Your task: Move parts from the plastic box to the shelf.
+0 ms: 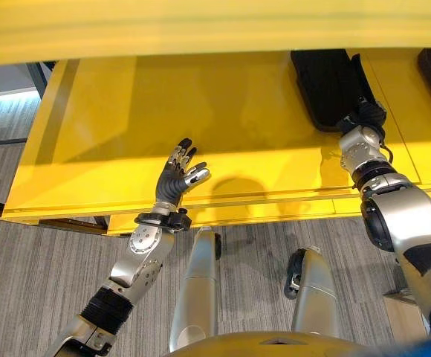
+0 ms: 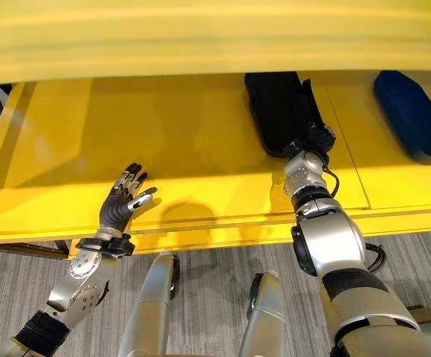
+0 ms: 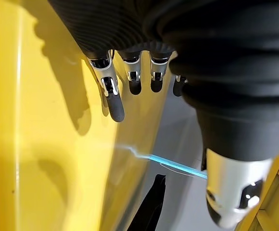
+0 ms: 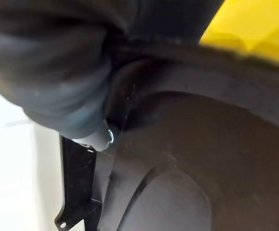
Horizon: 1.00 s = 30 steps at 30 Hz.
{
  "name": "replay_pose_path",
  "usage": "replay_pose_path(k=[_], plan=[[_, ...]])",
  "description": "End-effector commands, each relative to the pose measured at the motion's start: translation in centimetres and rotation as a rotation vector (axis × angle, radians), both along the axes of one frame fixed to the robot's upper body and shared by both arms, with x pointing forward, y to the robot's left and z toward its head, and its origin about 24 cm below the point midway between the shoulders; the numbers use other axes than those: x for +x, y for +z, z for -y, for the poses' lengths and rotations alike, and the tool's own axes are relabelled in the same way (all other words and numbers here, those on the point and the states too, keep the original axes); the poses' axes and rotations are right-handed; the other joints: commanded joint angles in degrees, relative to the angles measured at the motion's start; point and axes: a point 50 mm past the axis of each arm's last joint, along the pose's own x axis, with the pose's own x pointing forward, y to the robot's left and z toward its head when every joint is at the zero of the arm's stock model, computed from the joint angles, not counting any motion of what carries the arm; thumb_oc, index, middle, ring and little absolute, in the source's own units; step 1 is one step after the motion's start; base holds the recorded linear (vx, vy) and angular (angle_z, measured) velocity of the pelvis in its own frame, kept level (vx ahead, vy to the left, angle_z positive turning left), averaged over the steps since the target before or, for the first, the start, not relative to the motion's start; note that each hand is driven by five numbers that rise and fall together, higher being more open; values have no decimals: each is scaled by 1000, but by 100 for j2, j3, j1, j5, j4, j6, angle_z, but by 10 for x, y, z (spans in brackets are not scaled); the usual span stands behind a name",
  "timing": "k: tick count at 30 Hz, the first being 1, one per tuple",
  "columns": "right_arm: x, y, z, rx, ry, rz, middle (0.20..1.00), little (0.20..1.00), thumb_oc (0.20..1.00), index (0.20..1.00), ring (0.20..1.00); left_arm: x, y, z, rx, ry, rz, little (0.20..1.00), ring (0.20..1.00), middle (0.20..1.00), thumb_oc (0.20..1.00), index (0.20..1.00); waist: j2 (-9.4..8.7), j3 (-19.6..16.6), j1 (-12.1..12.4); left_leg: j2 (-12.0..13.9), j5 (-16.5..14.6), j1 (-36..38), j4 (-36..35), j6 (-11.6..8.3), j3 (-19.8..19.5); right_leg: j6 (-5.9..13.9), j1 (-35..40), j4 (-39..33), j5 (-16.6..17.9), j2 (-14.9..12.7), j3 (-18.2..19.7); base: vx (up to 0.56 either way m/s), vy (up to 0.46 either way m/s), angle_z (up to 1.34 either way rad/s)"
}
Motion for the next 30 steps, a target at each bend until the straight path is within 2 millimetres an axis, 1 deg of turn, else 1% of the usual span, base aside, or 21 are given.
replay_pose_path(k=[1,9,16,23,26,30], plan=[[-11,-53,-25,220,2,-138,200,200,200,200,200,11,18,7,-49,10,82,1000,1000,1000,1000,1000,164,677,115,21,-212,-2,-333,-15,-40,-188,-4,46,-487,60,-98,0,0,0],[-14,-58,-27,275,-29,-122,200,200,200,200,200,10,19,5,-63,25,85,1000,1000,1000,1000,1000,149,644,63,23,-212,-60,-332,-10,-37,-187,-48,22,-456,73,-80,0,0,0],[-21,-69,-29,332,-60,-99,200,200,200,200,200,10,18,1,-73,55,80,1000,1000,1000,1000,1000,123,638,-5,31,-209,-113,-319,-9,-44,-192,-97,29,-450,91,-69,0,0,0],[-24,-69,-25,352,-91,-55,200,200,200,200,200,7,16,-1,-88,72,73,1000,1000,1000,1000,1000,99,626,-57,66,-211,-149,-320,-16,-25,-190,-146,33,-444,108,-45,0,0,0],[-27,-67,-21,318,-104,-34,200,200,200,200,200,7,16,-3,-89,84,75,1000,1000,1000,1000,1000,85,617,-102,80,-223,-167,-303,-21,-13,-185,-177,33,-445,114,-34,0,-1,-5],[-28,-63,-23,264,-77,-11,200,200,200,200,200,7,16,-5,-89,99,74,1000,1000,1000,1000,1000,73,598,-135,94,-227,-193,-290,-19,-4,-181,-217,43,-437,120,-19,3,1,-4]])
